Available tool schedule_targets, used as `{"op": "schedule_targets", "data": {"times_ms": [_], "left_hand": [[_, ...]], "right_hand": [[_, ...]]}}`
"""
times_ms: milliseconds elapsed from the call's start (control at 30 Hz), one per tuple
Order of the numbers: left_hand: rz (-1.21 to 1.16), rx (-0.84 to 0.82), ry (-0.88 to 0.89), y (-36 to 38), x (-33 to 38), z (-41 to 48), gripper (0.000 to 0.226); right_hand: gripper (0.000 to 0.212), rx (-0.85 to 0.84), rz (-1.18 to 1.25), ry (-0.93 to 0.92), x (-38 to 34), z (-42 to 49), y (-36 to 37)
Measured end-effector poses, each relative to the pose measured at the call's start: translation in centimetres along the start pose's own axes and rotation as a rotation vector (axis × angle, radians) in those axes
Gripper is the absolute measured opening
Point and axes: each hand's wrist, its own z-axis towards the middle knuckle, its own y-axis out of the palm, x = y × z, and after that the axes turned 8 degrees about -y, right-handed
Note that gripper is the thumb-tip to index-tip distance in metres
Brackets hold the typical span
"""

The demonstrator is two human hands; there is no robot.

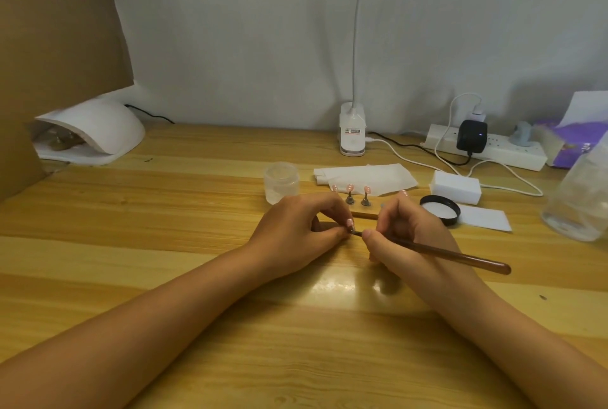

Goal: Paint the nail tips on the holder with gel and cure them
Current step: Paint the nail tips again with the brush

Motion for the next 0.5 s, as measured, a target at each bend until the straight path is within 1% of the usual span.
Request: {"op": "schedule_targets", "data": {"times_ms": [133,233,300,400,467,500], "left_hand": [[-0.008,0.002,-0.012,-0.01,0.06,-0.05,0.007],[-0.022,0.006,-0.011,-0.01,0.1,0.0,0.006],[-0.03,0.023,-0.012,-0.04,0.03,0.01,0.006],[-0.044,0.067,-0.014,0.01,-0.03,0.06,0.004],[-0.053,0.073,0.002,0.06,0.08,0.05,0.004],[-0.054,0.067,0.017,0.08,0.15,0.01,0.005]], "right_hand": [[0.012,0.025,0.057,-0.001,0.08,-0.04,-0.17],[0.01,0.128,0.12,0.011,0.04,-0.05,-0.22],[0.009,0.215,0.102,-0.017,-0.09,-0.02,-0.21],[0.013,0.237,0.005,-0.099,-0.08,-0.1,-0.12],[0.012,0.199,-0.147,-0.177,0.12,-0.19,0.13],[0.017,0.175,-0.229,-0.207,0.17,-0.22,0.34]]}}
